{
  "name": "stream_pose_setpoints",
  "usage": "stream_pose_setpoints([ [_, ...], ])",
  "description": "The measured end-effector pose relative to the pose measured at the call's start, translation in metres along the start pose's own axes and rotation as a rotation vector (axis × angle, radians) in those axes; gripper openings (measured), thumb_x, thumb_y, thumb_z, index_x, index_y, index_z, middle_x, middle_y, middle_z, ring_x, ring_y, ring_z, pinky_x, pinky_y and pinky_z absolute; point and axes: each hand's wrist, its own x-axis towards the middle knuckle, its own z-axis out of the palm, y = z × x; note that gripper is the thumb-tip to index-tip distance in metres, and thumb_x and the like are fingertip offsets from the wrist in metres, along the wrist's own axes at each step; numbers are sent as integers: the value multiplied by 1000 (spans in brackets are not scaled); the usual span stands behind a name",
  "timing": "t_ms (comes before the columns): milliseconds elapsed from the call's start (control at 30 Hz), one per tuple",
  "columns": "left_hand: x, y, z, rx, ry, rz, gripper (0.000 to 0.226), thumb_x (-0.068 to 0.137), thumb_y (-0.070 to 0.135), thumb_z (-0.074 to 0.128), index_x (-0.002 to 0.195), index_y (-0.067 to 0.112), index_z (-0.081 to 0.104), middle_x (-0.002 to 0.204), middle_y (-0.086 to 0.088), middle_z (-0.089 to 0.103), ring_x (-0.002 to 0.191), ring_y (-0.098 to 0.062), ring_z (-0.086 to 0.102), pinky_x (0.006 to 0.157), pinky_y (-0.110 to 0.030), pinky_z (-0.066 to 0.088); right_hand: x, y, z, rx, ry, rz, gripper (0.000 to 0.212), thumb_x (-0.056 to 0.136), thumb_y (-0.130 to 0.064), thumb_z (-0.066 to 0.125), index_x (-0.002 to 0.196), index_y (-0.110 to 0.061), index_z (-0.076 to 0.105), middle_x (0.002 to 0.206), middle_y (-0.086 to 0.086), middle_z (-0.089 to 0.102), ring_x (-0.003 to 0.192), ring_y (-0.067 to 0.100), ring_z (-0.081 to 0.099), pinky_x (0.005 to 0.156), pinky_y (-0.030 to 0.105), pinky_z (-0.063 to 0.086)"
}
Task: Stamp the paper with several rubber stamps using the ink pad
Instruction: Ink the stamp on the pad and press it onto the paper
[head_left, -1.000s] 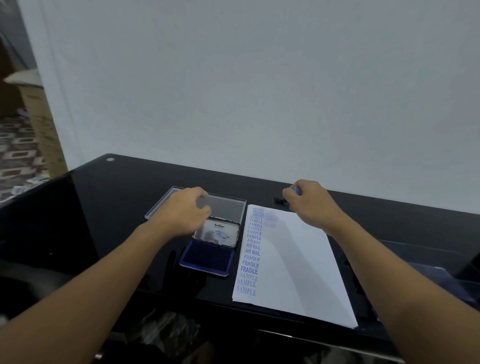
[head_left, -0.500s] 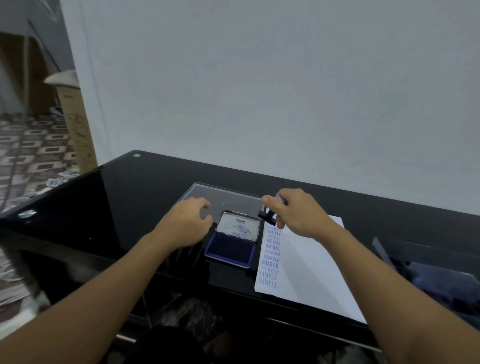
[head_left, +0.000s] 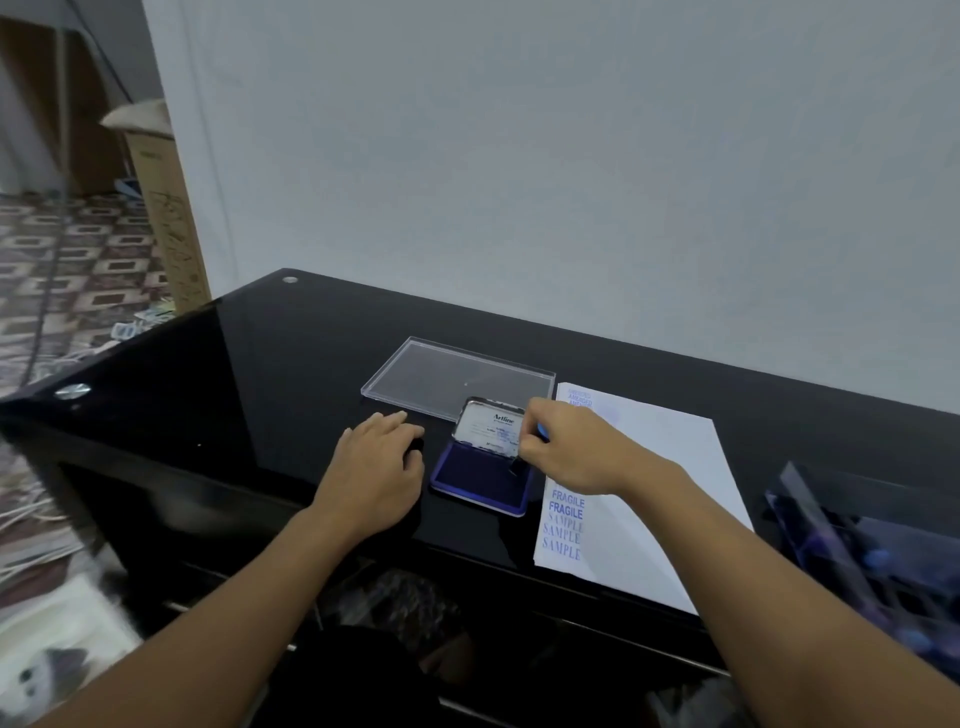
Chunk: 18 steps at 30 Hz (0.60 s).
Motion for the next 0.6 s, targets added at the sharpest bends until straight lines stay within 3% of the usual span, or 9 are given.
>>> stream_pose_setpoints([
  [167,-7,-1,7,35,39,-6,40,102,29,41,140,25,53,156,5,41,147,-18,29,122,-44,18,5,-4,6,-48,-21,-34,11,97,-23,50,87,-19,48,84,2,61,73,19,55,64,31,45],
  [600,-8,-1,12,55,70,-21,39,99,30,41,136,28,54,152,10,42,145,-13,31,121,-42,17,9,-5,25,-116,-50,-44,15,97,-24,46,84,-18,41,84,7,56,69,21,51,61,33,43],
])
